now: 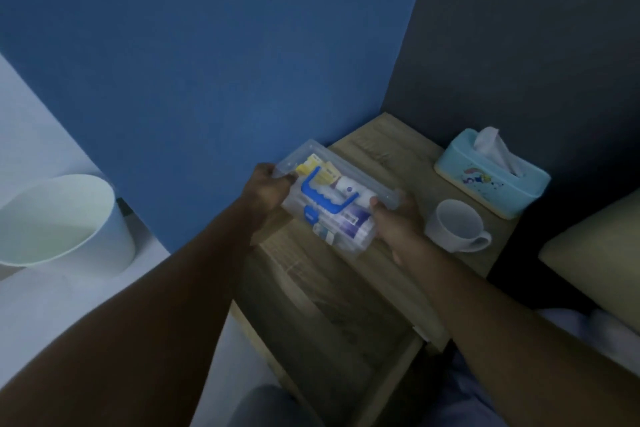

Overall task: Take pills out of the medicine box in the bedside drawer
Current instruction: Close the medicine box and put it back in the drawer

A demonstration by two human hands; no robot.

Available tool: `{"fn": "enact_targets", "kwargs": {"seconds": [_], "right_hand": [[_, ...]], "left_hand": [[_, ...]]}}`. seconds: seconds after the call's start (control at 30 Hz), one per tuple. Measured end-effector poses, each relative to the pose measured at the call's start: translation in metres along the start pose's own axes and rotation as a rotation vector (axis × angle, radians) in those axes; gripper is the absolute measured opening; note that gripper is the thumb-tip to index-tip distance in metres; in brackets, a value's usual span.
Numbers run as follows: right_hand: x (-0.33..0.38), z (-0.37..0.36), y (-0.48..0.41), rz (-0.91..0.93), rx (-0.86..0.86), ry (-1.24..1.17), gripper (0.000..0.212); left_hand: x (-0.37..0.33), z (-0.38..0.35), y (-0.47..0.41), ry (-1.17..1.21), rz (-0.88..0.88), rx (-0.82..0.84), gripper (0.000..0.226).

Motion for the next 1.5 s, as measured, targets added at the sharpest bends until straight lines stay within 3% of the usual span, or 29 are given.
{"fn": "enact_targets", "kwargs": {"seconds": [0.23,0.53,0.63,0.77,0.87,0.93,1.13,1.37,1.5], "right_hand": [[-0.022,0.006,0.067,0.056,0.024,-0.134,0.060],[-0.067,-0.023,0.136,0.097,0.067,-0.070,0.061],[-0.089,-0.036,0.136,0.064,0.076,-0.077,0.063],[-0.113,-0.053,0.126,0.038,0.070,-0.067,0.060],[-0.135,-0.063,0.113,-0.001,0.021,-0.008,0.061],[-0.151,-0.072,0.106,-0.034,0.008,0.013,0.062],[-0.186,-0.095,0.090,-0.101,0.000,0.048,0.065],[-0.193,-0.097,0.079,-0.029,0.021,0.120,0.061],[-0.175,-0.081,0.087,0.177,0.004,0.350,0.061]], "left_hand": [[-0.008,0.033,0.068,-0.008,-0.012,-0.013,0.053],[0.034,0.072,0.114,-0.125,0.078,-0.001,0.045],[0.063,0.073,0.115,-0.123,0.142,0.016,0.023],[0.097,0.060,0.110,-0.095,0.185,0.096,0.014],[0.120,0.048,0.102,-0.083,0.237,0.097,0.047],[0.134,0.042,0.096,-0.086,0.247,0.065,0.056],[0.163,0.031,0.083,-0.112,0.268,-0.040,0.053],[0.170,0.024,0.077,-0.158,0.261,-0.009,0.051],[0.158,0.024,0.083,-0.194,0.171,0.016,0.050]]}}
Point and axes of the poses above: each hand's wrist, its own y-axis away from the middle knuckle, its own z-axis out of the back of the hand, x = y × z, the point moved 8 cm from there along -y, towards the middle knuckle, and after that the axes turned 13 degrees about y, right-handed, at the moved point
